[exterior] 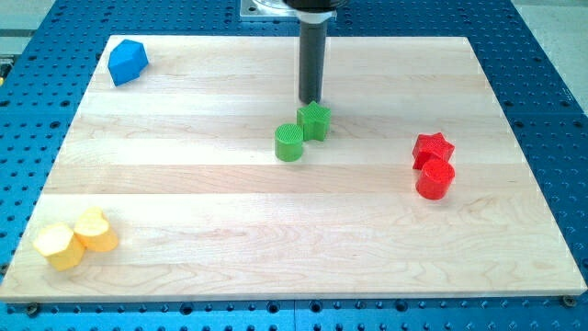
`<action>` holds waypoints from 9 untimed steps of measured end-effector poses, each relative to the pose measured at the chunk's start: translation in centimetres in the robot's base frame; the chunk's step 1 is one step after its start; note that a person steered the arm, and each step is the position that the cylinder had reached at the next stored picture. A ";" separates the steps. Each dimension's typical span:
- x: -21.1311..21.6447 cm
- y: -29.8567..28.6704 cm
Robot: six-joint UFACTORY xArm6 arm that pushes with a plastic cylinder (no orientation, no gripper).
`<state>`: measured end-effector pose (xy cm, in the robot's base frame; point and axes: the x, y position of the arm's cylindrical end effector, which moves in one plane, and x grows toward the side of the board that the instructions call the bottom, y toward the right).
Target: Place the yellow blocks diagonally left to the green blocks
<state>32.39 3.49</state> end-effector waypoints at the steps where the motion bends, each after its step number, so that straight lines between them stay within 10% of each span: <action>1: -0.1 0.1; 3: 0.6 -12.2; 7: 18.4 -33.9; 9: 25.5 -33.9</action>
<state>57.91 -30.39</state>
